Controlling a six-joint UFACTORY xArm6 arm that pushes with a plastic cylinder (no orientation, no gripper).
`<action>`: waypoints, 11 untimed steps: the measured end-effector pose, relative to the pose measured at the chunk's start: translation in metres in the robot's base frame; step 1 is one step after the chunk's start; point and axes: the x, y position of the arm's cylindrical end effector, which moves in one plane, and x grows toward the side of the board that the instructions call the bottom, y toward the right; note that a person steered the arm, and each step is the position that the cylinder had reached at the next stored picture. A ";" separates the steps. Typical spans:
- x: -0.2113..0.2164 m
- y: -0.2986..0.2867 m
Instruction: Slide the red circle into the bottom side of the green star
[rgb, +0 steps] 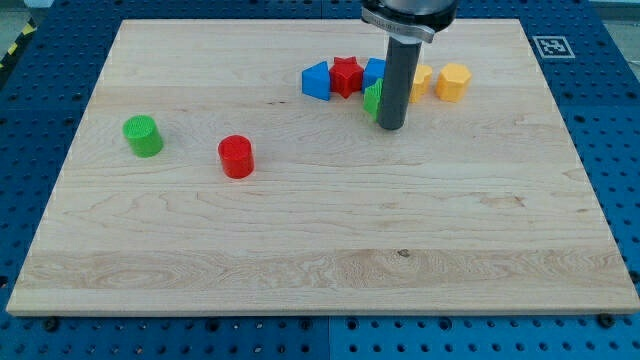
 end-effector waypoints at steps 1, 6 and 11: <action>0.001 0.000; 0.015 -0.203; 0.108 -0.102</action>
